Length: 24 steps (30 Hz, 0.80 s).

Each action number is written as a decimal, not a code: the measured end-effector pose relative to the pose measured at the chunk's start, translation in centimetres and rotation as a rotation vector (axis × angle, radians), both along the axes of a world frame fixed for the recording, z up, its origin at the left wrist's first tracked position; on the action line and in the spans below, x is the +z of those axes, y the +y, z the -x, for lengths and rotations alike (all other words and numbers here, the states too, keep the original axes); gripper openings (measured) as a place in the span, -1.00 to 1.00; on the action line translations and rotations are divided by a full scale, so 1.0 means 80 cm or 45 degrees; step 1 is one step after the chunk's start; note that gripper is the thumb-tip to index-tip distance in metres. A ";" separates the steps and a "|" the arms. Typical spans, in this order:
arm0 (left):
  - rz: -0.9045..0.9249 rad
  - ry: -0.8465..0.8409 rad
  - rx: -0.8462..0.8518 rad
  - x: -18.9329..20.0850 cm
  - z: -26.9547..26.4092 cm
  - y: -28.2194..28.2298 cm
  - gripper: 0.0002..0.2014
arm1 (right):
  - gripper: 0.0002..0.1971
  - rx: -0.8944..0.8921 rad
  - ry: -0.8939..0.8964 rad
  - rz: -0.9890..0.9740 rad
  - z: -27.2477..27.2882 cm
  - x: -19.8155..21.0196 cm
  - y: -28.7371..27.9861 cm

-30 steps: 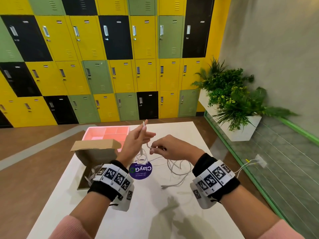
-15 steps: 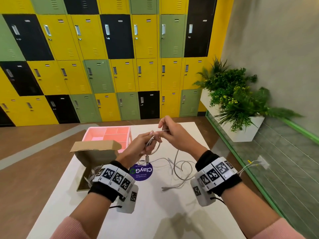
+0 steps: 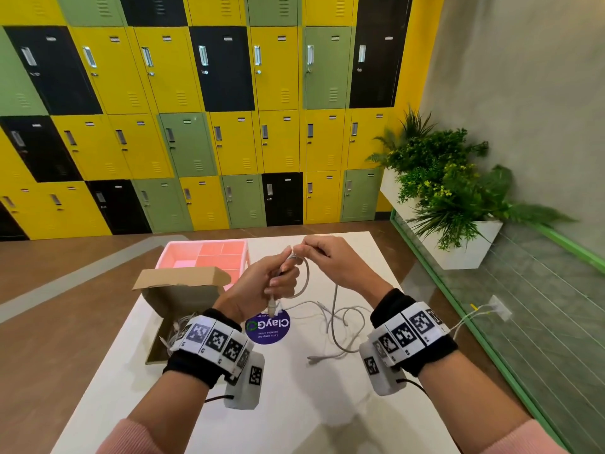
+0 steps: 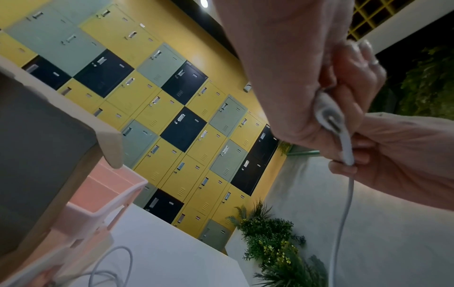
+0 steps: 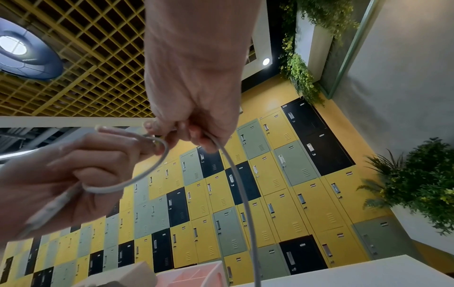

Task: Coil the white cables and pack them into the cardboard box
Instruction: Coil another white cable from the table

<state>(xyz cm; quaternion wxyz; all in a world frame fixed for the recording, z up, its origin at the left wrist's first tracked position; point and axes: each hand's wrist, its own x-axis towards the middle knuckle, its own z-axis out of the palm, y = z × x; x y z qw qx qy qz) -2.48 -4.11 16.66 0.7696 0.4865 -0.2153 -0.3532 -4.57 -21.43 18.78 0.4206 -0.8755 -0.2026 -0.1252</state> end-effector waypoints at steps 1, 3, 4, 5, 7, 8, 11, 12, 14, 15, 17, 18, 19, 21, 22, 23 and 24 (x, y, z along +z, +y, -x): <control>-0.033 -0.017 0.062 0.000 0.003 -0.001 -0.53 | -0.68 -0.015 -0.015 -0.002 0.001 -0.001 0.001; -0.090 -0.076 0.181 0.001 0.008 -0.006 -0.55 | -0.67 -0.061 -0.048 -0.012 0.002 -0.001 0.001; -0.101 -0.097 0.216 0.001 0.010 -0.008 -0.57 | -0.67 -0.088 -0.063 -0.026 0.002 -0.002 0.001; -0.092 -0.108 0.235 0.002 0.012 -0.009 -0.58 | -0.66 -0.111 -0.070 -0.046 0.003 -0.002 0.001; -0.030 -0.102 0.232 0.005 0.012 -0.012 -0.61 | -0.64 -0.135 -0.057 -0.101 0.002 -0.004 0.000; 0.008 -0.093 0.224 0.006 0.012 -0.012 -0.62 | -0.63 -0.131 -0.036 -0.136 0.002 -0.004 0.000; 0.073 -0.109 0.248 0.008 0.010 -0.012 -0.63 | -0.72 -0.076 0.074 -0.218 0.001 -0.007 -0.003; 0.080 -0.121 0.255 0.008 0.009 -0.010 -0.62 | -0.75 -0.057 0.117 -0.228 0.000 -0.009 -0.005; 0.075 -0.158 0.226 0.010 0.008 -0.005 -0.62 | -0.78 -0.043 0.190 -0.263 -0.002 -0.015 -0.010; 0.069 -0.182 0.194 0.011 0.009 -0.003 -0.59 | -0.77 -0.050 0.213 -0.292 -0.002 -0.019 -0.012; 0.053 -0.202 0.167 0.013 0.009 -0.001 -0.47 | -0.76 -0.078 0.221 -0.346 -0.002 -0.026 -0.014; 0.063 -0.195 0.168 0.015 0.010 -0.002 -0.46 | -0.76 -0.095 0.218 -0.367 -0.002 -0.030 -0.014; 0.079 -0.190 0.171 0.016 0.010 -0.002 -0.47 | -0.75 -0.111 0.225 -0.381 -0.002 -0.034 -0.013; 0.082 -0.218 0.174 0.021 0.011 -0.005 -0.47 | -0.72 -0.128 0.284 -0.360 -0.003 -0.043 -0.009; 0.069 -0.244 0.184 0.023 0.012 -0.006 -0.47 | -0.71 -0.134 0.341 -0.319 -0.003 -0.047 -0.007; 0.065 -0.265 0.201 0.024 0.012 -0.007 -0.48 | -0.71 -0.137 0.409 -0.260 -0.002 -0.050 -0.005; 0.080 -0.271 0.221 0.026 0.012 -0.007 -0.52 | -0.71 -0.131 0.480 -0.184 -0.001 -0.054 -0.003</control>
